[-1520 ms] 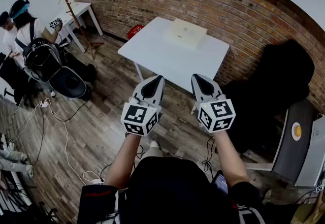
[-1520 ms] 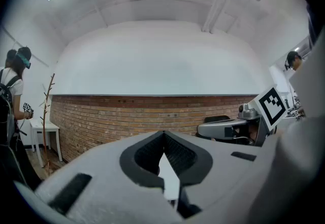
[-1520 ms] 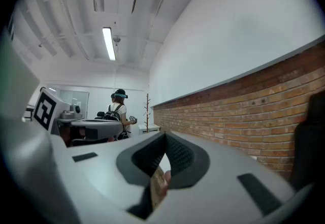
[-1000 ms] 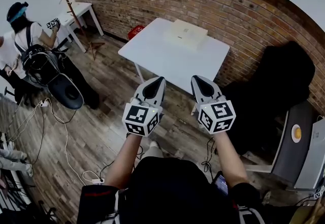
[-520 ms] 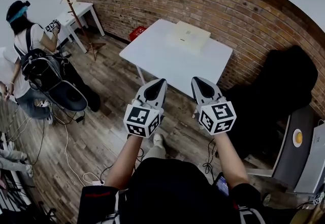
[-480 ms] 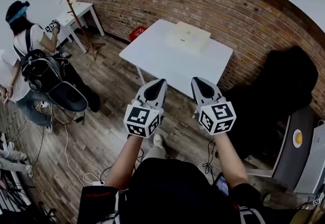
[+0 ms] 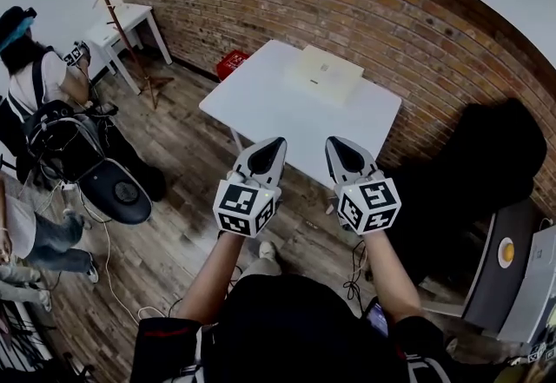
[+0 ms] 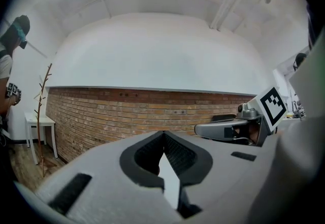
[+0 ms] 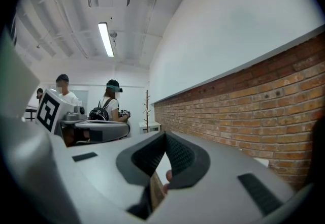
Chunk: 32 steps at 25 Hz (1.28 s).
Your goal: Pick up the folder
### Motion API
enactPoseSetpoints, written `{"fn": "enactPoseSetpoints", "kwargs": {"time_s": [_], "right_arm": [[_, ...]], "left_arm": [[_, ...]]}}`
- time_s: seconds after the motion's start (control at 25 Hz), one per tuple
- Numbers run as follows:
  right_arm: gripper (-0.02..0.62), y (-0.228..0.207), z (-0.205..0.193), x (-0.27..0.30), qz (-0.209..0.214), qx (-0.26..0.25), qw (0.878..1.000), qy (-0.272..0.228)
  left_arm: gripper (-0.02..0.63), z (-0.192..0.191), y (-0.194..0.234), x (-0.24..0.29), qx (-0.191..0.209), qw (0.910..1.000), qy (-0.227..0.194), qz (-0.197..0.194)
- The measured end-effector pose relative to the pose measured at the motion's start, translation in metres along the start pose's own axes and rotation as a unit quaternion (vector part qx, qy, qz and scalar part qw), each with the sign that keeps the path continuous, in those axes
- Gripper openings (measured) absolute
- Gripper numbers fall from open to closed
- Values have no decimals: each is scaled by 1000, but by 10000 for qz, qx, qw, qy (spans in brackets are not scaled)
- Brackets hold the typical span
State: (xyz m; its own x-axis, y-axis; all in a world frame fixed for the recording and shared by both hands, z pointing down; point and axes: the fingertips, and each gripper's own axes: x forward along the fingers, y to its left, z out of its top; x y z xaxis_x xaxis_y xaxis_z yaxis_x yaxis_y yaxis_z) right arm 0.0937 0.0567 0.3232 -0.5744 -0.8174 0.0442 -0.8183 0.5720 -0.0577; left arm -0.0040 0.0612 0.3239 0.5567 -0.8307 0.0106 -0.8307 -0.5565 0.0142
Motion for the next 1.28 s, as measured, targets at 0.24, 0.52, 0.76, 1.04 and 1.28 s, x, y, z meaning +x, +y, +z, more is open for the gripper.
{"fn": "enactPoseSetpoints", "kwargs": {"time_s": [0.24, 0.52, 0.76, 1.04, 1.28], "right_arm": [[28, -12, -1, 43, -18, 48, 9999, 104], [28, -23, 1, 96, -61, 114, 9998, 146], [28, -21, 10, 139, -123, 150, 9997, 156], [28, -21, 9, 177, -271, 157, 9993, 196], [29, -13, 8, 201, -352, 115, 9990, 262]], "left_arm": [[18, -4, 35, 26, -89, 9999, 71, -15], [18, -6, 79, 55, -124, 9998, 135, -71], [18, -1, 114, 70, -108, 9995, 232, -210], [18, -8, 153, 83, -151, 9990, 296, -313], [18, -11, 179, 86, -261, 9984, 286, -412]]}}
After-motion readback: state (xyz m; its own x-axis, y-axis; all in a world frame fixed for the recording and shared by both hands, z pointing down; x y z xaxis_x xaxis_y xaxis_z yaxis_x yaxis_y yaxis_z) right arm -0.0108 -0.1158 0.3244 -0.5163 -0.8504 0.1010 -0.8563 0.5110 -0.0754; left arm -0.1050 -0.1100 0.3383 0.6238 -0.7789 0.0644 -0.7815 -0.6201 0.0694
